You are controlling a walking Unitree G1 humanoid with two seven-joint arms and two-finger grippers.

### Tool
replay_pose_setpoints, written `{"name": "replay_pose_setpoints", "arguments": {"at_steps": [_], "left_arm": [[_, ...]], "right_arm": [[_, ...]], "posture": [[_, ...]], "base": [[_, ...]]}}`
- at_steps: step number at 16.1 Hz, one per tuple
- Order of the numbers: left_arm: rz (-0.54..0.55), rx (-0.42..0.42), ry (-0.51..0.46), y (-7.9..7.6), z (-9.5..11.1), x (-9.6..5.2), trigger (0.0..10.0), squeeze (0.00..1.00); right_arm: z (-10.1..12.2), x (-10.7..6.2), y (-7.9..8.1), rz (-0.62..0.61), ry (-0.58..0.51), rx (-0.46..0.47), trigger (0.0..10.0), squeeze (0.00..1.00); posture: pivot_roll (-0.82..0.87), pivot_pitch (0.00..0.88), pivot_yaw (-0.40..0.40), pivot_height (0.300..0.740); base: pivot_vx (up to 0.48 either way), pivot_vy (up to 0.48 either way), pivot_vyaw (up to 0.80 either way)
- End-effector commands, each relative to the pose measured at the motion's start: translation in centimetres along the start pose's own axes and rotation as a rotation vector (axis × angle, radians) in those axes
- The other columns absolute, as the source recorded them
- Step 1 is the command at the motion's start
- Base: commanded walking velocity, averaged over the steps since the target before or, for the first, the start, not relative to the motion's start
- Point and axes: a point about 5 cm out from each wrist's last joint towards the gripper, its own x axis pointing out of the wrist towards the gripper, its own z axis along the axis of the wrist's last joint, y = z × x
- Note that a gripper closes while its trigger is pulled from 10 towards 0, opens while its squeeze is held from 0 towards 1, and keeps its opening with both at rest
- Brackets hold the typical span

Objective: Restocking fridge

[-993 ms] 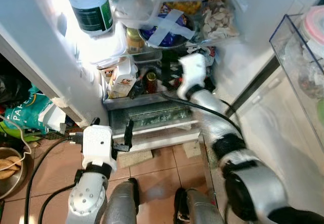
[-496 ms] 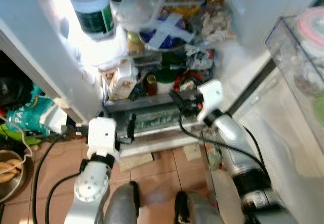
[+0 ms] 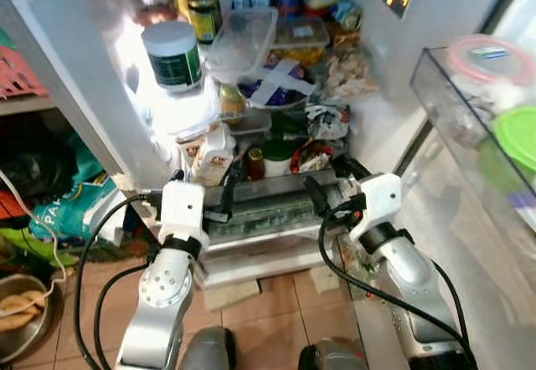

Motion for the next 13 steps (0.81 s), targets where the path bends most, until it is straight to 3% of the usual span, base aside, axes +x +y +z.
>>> {"name": "replay_pose_setpoints", "arguments": {"at_steps": [1,9,13], "left_arm": [[-0.006,0.009,0.006,0.04,-0.29,0.15,10.0,0.00],[-0.015,0.003,-0.017,0.15,-0.38,0.92,10.0,0.00],[-0.014,0.007,-0.019,0.31,-0.34,0.96,10.0,0.00]], "right_arm": [[0.42,-0.15,-0.05,-0.014,-0.001,-0.011,10.0,0.00],[0.55,-0.27,-0.13,-0.043,0.029,0.004,10.0,0.00],[0.55,-0.20,0.07,-0.044,0.033,0.015,10.0,0.00]], "posture": [[0.04,0.015,0.034,0.740],[0.04,0.017,0.036,0.740],[0.04,0.023,0.044,0.740]], "base": [[0.000,0.000,0.00],[0.000,0.000,0.00],[0.000,0.213,-0.49]]}}
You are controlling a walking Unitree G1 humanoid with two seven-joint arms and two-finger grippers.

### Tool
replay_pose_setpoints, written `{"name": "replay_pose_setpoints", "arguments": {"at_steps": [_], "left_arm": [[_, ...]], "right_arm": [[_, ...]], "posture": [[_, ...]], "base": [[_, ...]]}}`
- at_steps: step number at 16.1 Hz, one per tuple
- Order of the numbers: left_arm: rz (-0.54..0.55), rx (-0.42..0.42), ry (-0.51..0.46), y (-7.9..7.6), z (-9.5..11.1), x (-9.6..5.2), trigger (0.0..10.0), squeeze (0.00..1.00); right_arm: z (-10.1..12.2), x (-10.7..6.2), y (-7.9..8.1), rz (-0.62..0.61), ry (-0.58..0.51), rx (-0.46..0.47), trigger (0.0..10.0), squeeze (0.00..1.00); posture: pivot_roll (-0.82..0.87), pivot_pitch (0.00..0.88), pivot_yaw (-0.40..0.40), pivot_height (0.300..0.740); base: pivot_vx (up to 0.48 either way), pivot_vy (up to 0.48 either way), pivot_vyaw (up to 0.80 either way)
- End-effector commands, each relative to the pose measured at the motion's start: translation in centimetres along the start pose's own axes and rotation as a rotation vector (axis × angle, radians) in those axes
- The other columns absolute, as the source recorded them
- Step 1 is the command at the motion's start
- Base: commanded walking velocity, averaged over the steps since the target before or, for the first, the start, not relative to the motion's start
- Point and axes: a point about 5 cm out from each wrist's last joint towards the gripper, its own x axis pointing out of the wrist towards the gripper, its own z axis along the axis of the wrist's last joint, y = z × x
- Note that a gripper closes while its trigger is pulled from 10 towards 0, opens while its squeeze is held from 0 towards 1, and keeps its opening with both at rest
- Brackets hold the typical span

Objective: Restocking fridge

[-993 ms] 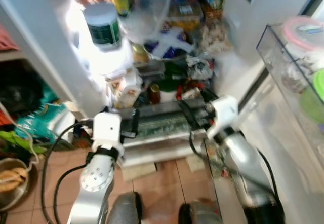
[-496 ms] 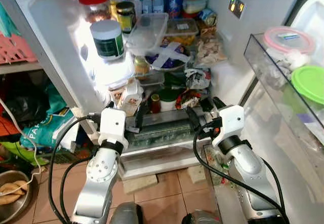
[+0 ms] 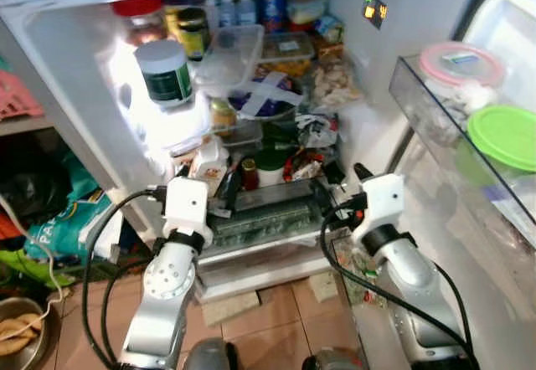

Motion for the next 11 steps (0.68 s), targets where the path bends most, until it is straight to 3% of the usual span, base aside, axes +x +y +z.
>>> {"name": "replay_pose_setpoints", "arguments": {"at_steps": [1,8,11], "left_arm": [[0.009,0.008,0.006,0.51,-0.14,-0.13,10.0,0.00],[0.002,0.017,0.013,0.69,-0.18,-0.36,10.0,0.00],[-0.006,0.025,0.008,0.71,-0.09,-0.40,10.0,0.00]], "right_arm": [[0.76,0.07,0.34,0.011,-0.026,0.002,10.0,0.00],[0.66,0.05,0.85,0.034,-0.020,-0.007,10.0,0.00],[0.56,0.05,0.73,0.018,-0.017,0.007,10.0,0.00]], "posture": [[0.05,0.026,0.045,0.740],[0.05,0.039,0.052,0.740],[0.06,0.043,0.055,0.740]], "base": [[0.000,0.375,0.00],[0.000,0.371,0.00],[0.000,0.000,0.00]]}}
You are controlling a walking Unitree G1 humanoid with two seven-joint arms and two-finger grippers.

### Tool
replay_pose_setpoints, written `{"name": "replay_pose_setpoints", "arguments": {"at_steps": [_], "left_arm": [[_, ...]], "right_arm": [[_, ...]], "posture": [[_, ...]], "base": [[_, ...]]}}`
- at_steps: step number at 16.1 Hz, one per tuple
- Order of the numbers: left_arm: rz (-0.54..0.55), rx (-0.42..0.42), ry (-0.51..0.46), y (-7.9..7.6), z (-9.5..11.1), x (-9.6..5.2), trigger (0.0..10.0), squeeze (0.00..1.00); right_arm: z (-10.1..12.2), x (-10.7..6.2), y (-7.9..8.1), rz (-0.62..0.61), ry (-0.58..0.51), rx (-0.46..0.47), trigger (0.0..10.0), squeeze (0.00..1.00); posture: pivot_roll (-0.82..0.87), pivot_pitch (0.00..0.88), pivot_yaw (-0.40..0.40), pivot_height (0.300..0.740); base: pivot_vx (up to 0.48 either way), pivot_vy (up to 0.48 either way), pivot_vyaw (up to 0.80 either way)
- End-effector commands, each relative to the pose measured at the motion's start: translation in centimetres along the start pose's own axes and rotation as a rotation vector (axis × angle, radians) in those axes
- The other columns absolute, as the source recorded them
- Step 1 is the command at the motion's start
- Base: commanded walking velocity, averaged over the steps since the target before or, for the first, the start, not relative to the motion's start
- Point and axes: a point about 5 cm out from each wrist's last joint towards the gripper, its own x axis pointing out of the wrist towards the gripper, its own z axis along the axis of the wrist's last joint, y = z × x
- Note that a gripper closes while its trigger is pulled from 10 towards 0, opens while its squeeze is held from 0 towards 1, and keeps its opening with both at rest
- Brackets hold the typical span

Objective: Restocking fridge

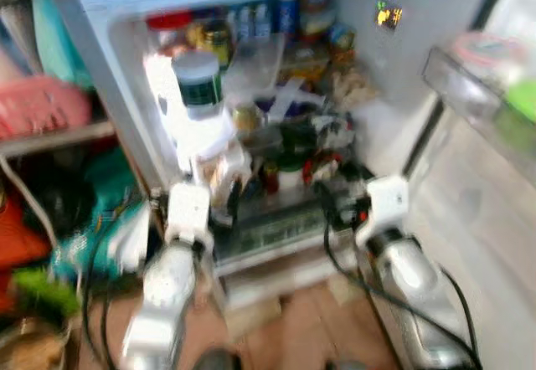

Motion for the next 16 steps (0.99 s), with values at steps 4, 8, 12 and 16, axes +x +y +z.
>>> {"name": "replay_pose_setpoints", "arguments": {"at_steps": [4,8,12,16], "left_arm": [[0.018,0.020,-0.003,0.55,0.12,-0.15,10.0,0.00],[0.016,0.033,-0.001,0.49,0.12,-0.08,10.0,0.00],[0.023,0.016,-0.003,0.52,0.17,-0.06,10.0,0.00],[0.021,0.002,0.006,0.54,0.09,-0.08,10.0,0.00]], "right_arm": [[0.57,0.35,0.46,0.012,-0.024,-0.001,10.0,0.00],[0.59,0.36,0.47,0.017,-0.024,-0.012,10.0,0.00],[0.48,0.41,0.49,0.024,-0.019,-0.008,10.0,0.00],[0.57,0.48,0.83,0.060,-0.025,-0.033,10.0,0.00]], "posture": [[0.06,0.044,0.057,0.740],[0.06,0.046,0.057,0.740],[0.06,0.051,0.054,0.740],[0.06,0.052,0.053,0.740]], "base": [[0.000,0.000,0.00],[0.000,-0.068,0.00],[0.000,-0.157,0.00],[0.000,0.120,0.31]]}}
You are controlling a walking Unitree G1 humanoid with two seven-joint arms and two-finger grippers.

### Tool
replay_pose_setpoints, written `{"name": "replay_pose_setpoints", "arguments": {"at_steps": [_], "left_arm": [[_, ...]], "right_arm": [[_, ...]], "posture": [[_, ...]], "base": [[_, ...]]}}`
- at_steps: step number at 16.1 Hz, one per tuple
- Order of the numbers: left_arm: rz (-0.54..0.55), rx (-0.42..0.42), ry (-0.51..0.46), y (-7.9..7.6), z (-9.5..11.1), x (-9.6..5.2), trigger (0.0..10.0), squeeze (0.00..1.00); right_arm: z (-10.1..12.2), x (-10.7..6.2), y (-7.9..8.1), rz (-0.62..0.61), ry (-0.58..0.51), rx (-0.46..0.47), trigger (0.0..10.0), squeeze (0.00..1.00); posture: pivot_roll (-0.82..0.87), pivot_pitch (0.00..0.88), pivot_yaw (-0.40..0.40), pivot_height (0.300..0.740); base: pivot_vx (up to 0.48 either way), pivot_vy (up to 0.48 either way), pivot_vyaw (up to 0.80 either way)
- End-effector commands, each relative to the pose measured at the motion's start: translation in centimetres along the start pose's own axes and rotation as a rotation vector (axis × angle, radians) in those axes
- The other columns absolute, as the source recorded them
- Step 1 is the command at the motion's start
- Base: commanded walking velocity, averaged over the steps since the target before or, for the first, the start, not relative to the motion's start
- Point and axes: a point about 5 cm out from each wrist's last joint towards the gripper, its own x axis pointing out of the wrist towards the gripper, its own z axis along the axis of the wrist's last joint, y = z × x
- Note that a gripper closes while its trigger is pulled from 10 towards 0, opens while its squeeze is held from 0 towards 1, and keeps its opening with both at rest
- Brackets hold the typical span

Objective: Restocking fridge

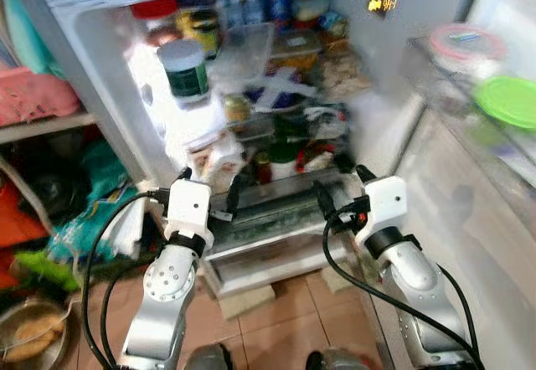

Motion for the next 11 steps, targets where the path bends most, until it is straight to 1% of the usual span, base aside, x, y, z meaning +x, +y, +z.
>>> {"name": "replay_pose_setpoints", "arguments": {"at_steps": [1,4,7,11], "left_arm": [[0.019,0.007,0.009,0.63,-0.05,-0.20,10.0,0.00],[0.019,0.010,0.009,0.60,-0.02,-0.20,10.0,0.00],[0.015,0.014,0.011,0.57,-0.02,-0.16,10.0,0.00],[0.016,0.021,0.013,0.75,0.00,-0.12,10.0,0.00]], "right_arm": [[0.34,0.33,0.78,0.036,-0.019,0.001,10.0,0.00],[0.30,0.30,0.76,0.032,-0.018,0.007,10.0,0.00],[0.30,0.41,0.76,0.032,-0.019,0.006,10.0,0.00],[0.13,0.59,0.68,0.014,-0.012,0.012,10.0,0.00]], "posture": [[0.06,0.053,0.053,0.740],[0.06,0.053,0.053,0.740],[0.07,0.051,0.053,0.740],[0.07,0.051,0.057,0.740]], "base": [[0.000,0.480,0.80],[0.000,0.480,0.80],[0.000,0.480,0.51],[0.000,0.455,0.00]]}}
